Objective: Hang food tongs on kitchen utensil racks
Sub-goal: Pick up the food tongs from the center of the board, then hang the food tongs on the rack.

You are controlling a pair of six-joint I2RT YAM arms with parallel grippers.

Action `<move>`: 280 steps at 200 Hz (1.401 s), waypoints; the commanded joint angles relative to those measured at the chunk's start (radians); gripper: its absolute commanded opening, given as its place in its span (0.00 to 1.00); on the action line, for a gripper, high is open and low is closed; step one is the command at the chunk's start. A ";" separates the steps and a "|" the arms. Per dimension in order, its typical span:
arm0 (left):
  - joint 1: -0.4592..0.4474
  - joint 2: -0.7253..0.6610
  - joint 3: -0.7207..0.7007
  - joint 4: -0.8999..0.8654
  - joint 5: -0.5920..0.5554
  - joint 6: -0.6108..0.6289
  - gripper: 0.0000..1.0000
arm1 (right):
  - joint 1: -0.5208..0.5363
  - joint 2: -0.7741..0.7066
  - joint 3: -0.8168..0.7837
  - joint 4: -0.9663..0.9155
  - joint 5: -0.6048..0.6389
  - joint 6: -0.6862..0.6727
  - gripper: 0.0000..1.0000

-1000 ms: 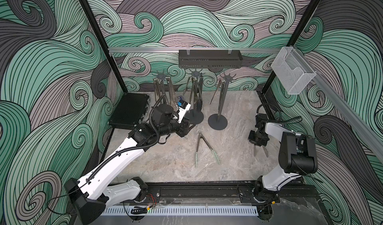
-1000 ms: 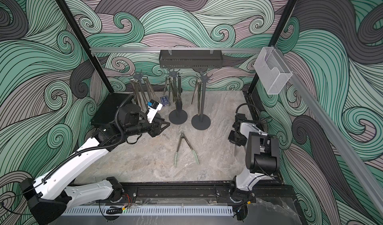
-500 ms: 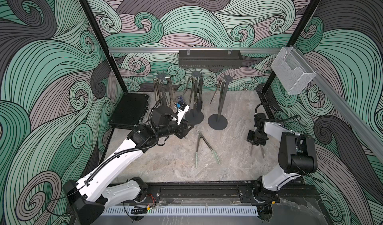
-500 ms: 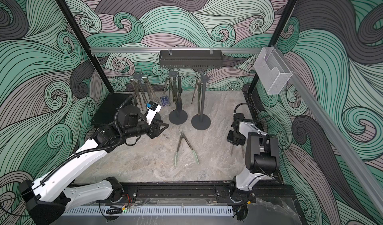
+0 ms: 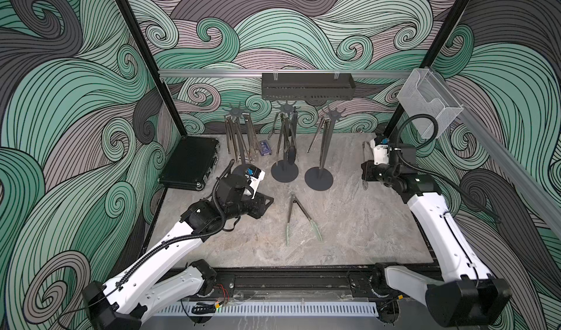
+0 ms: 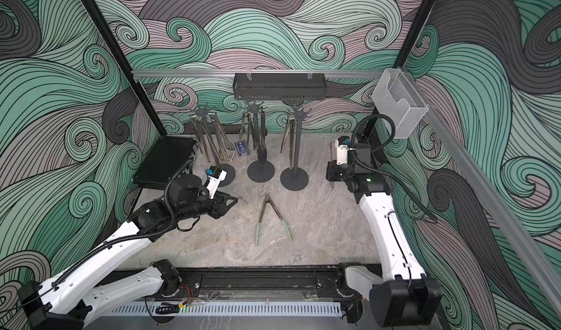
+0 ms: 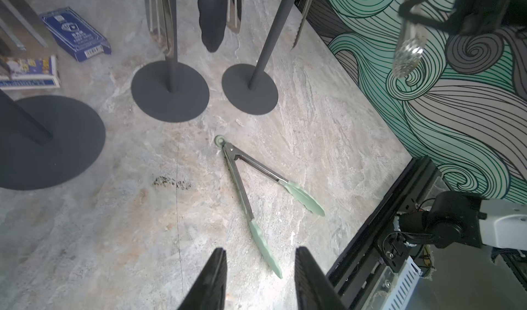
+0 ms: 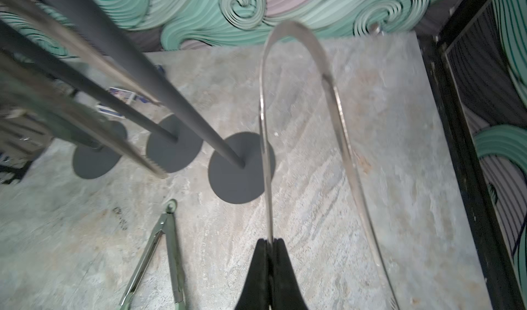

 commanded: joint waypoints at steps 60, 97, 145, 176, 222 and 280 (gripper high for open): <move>0.000 -0.052 -0.102 0.104 0.097 0.001 0.43 | -0.001 0.014 0.190 0.098 -0.407 -0.277 0.00; 0.000 0.001 -0.094 0.127 0.145 0.003 0.43 | -0.001 0.063 0.256 0.085 -0.434 -0.293 0.00; 0.000 0.030 -0.072 0.119 0.151 0.003 0.43 | -0.012 0.151 0.341 0.048 -0.421 -0.301 0.00; 0.000 0.030 -0.071 0.117 0.153 0.007 0.43 | -0.017 0.197 0.372 0.029 -0.419 -0.301 0.00; 0.000 0.029 -0.070 0.116 0.149 0.008 0.43 | -0.018 0.231 0.383 0.025 -0.420 -0.298 0.00; 0.000 0.026 -0.069 0.110 0.150 0.007 0.43 | -0.017 0.274 0.395 0.025 -0.446 -0.287 0.00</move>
